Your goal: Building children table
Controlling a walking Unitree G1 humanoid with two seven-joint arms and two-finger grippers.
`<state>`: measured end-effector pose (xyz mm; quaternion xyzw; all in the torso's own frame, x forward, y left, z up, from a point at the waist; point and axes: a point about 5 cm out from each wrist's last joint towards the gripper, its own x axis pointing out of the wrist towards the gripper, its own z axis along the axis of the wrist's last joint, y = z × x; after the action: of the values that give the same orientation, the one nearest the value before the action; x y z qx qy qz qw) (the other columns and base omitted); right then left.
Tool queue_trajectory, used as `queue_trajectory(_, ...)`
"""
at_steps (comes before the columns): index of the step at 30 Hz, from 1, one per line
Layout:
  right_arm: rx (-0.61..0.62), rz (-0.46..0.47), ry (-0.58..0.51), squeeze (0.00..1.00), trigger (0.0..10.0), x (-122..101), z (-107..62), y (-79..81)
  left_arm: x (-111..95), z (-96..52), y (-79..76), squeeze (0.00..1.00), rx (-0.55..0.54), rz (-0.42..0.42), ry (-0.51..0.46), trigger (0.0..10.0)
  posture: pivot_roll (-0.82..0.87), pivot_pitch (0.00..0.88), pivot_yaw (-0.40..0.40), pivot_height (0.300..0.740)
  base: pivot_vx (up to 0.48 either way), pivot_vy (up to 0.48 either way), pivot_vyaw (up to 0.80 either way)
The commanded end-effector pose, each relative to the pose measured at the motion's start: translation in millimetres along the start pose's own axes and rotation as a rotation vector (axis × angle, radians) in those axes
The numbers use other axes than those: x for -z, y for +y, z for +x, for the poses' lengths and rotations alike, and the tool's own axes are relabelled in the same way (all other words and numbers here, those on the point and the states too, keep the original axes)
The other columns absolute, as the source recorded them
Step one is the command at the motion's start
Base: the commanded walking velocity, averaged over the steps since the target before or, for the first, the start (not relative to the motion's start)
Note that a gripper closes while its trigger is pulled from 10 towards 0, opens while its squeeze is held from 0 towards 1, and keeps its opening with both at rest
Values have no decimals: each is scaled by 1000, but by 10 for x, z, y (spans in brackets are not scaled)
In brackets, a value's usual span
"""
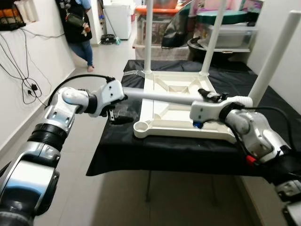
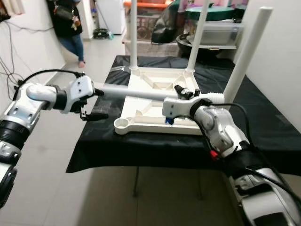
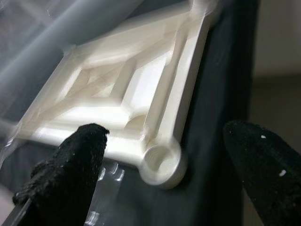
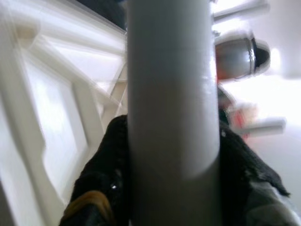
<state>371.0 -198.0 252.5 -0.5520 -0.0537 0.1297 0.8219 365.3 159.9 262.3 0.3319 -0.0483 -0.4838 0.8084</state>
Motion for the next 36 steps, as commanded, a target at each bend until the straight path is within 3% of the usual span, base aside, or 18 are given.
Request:
queue_trajectory(1,53,216,-17,0,0,-7,-2,-56,-6,-57,-112,0,-3,-50,-70,10000,45,0,-46,740,0,0,0)
queue_trajectory(2,73,357,-55,0,0,-69,17,-58,34,-65,-242,0,4,-89,-105,10000,49,0,-49,740,0,0,0)
queue_trajectory(3,73,357,-55,0,0,-69,17,-58,34,-65,-242,0,4,-89,-105,10000,49,0,-49,740,0,0,0)
queue_trajectory(4,81,487,-104,0,0,-153,35,-62,91,-63,-373,0,11,-123,-123,10000,49,0,-49,740,0,0,0)
queue_trajectory(5,81,487,-104,0,0,-153,35,-62,91,-63,-373,0,11,-123,-123,10000,49,0,-49,740,0,0,0)
queue_trajectory(6,82,598,-154,0,0,-246,52,-66,137,-57,-483,0,18,-152,-132,10000,51,0,-51,740,0,0,0)
queue_trajectory(7,82,598,-154,0,0,-246,52,-66,137,-57,-483,0,18,-152,-132,10000,51,0,-51,740,0,0,0)
queue_trajectory(8,49,916,-257,0,0,-467,98,-58,250,-43,-656,0,-5,-232,-139,10000,58,0,-54,740,0,0,0)
queue_trajectory(9,49,916,-257,0,0,-467,98,-58,250,-43,-656,0,-5,-232,-139,10000,58,0,-54,740,0,0,0)
queue_trajectory(10,30,1019,-289,0,0,-539,112,-51,288,-40,-696,0,-22,-262,-139,10000,58,0,-54,740,0,0,0)
queue_trajectory(11,30,1019,-289,0,0,-539,112,-51,288,-40,-696,0,-22,-262,-139,10000,58,0,-54,740,0,0,0)
queue_trajectory(12,17,1150,-331,0,0,-651,133,-38,345,-30,-749,0,-50,-300,-131,10000,58,0,-56,740,0,0,0)
queue_trajectory(13,17,1150,-331,0,0,-651,133,-38,345,-30,-749,0,-50,-300,-131,10000,58,0,-56,740,0,0,0)
queue_trajectory(15,-6,1320,-397,0,0,-829,153,-11,385,-5,-808,0,-86,-346,-134,10000,60,0,-57,740,0,0,0)
queue_trajectory(19,-61,1410,-467,0,0,-1036,125,37,336,1,-821,0,-116,-396,-167,10000,65,0,-57,740,0,0,0)
queue_trajectory(25,-158,1453,-576,0,0,-1317,16,121,292,8,-796,0,-135,-470,-219,10000,58,0,-50,740,0,0,0)
queue_trajectory(36,-207,1446,-574,0,0,-1394,-44,301,201,131,-788,0,-96,-545,-281,10000,51,0,-45,740,0,0,0)
